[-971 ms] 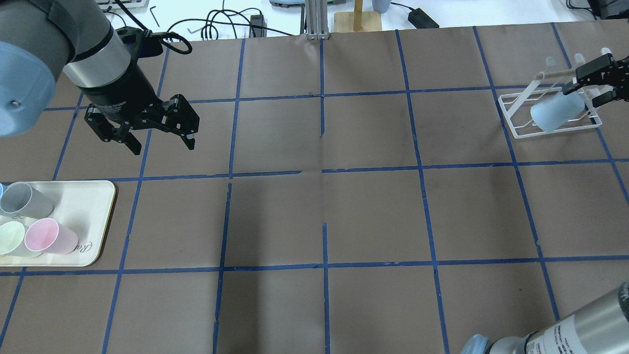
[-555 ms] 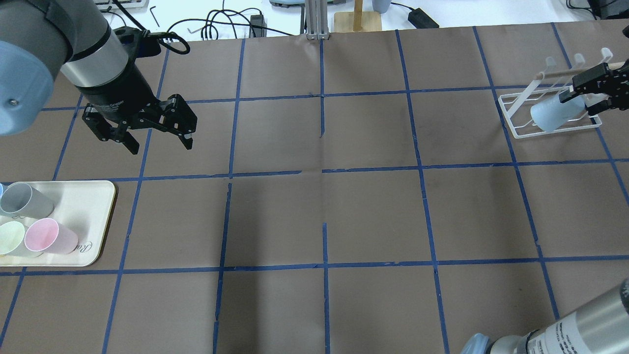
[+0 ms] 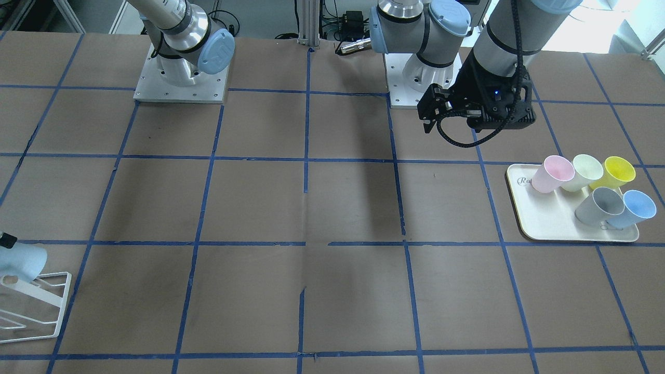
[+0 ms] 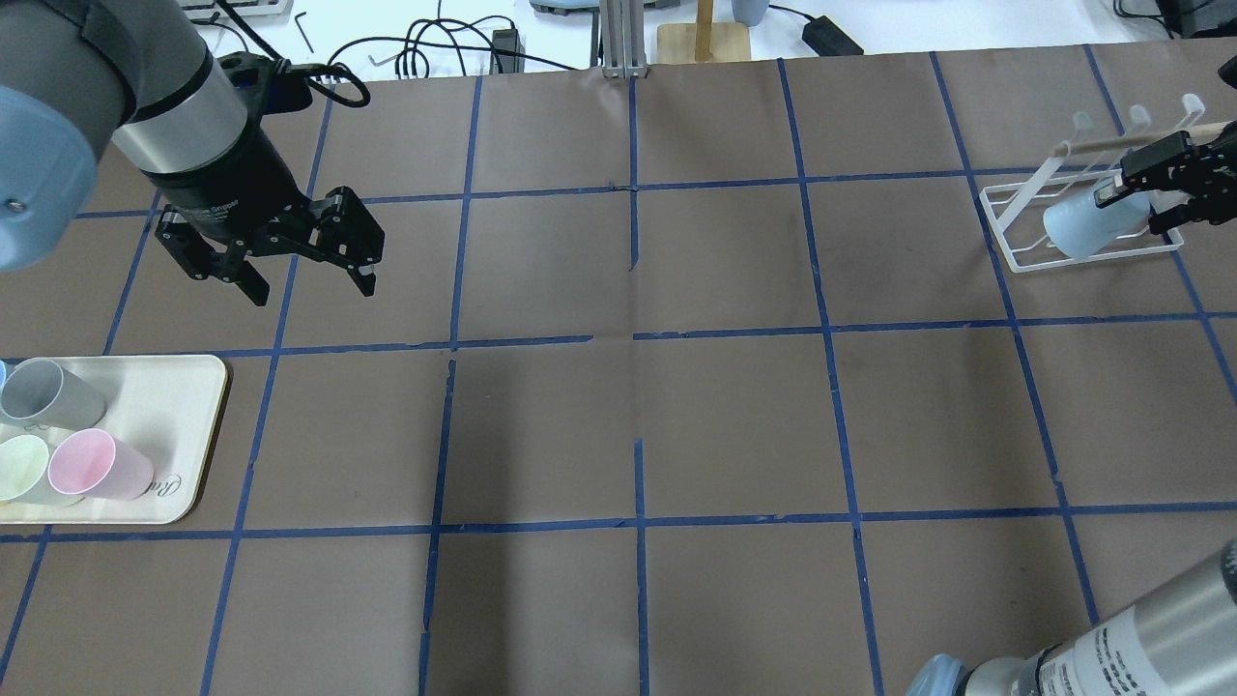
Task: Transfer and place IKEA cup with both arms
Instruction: 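Lower the right gripper onto the light blue cup and close on it, then lift the light blue cup off the rack with the right gripper, then carry the cup toward the left gripper while the left gripper reaches toward it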
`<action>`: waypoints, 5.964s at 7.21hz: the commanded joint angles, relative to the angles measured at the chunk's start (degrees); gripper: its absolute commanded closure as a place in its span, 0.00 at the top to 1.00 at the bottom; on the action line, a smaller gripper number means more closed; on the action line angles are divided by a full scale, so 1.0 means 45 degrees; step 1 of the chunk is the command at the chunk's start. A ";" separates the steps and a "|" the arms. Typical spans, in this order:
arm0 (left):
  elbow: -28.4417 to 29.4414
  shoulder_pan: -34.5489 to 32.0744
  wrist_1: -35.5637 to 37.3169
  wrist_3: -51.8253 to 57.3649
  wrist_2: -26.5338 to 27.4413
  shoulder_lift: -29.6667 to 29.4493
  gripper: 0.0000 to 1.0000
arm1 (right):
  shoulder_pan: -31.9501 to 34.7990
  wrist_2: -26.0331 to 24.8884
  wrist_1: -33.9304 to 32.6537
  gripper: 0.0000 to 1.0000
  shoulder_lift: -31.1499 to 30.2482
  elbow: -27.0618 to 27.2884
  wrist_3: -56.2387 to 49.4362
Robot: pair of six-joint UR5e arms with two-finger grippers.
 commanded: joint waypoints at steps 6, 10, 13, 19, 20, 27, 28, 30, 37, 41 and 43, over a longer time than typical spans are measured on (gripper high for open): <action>-0.0052 0.0036 -0.0034 0.0056 -0.0069 -0.0083 1.00 | 0.0135 0.0520 -0.0838 1.00 0.0114 0.0121 0.0725; -0.0072 0.0036 -0.0053 0.0056 -0.0030 -0.0083 1.00 | 0.0135 0.0408 -0.0916 0.65 0.0114 0.0121 0.0686; -0.0072 0.0036 -0.0054 0.0056 -0.0010 -0.0064 1.00 | 0.0097 -0.0135 -0.0956 0.59 -0.0062 -0.0131 0.0706; 0.0103 0.0075 0.0141 0.0076 -0.0281 -0.0180 1.00 | 0.0038 -0.0803 0.0153 0.56 -0.1213 -0.1438 0.0686; 0.0239 0.0075 0.0142 0.0076 -0.1424 -0.0161 1.00 | 0.0115 -0.0803 0.0931 0.56 -0.1543 -0.1944 0.0705; -0.1860 0.0797 0.0042 0.0211 -1.3512 0.0033 1.00 | 0.5615 0.4014 0.4884 0.51 -0.3970 -0.2438 0.1139; -0.2429 0.0817 0.0063 0.0444 -1.5092 0.0053 1.00 | 0.6146 0.5626 0.4846 0.51 -0.3852 -0.2167 0.0768; -0.2572 0.1244 0.0064 0.0466 -1.6822 0.0034 1.00 | 0.6171 0.7719 0.4787 0.51 -0.4104 -0.0804 -0.0657; -0.3038 0.1405 0.0686 0.1033 -2.0108 -0.0259 1.00 | 0.7692 0.9135 0.4709 0.63 -0.5024 0.0591 0.1208; -0.3372 0.1209 0.1001 0.0916 -2.0147 -0.0123 1.00 | 0.8084 0.9235 0.4416 0.63 -0.5004 0.0668 0.1506; -0.3392 0.0877 0.1001 0.0838 -2.0728 -0.0142 1.00 | 0.8201 0.9236 0.4028 0.63 -0.4926 0.0726 0.1564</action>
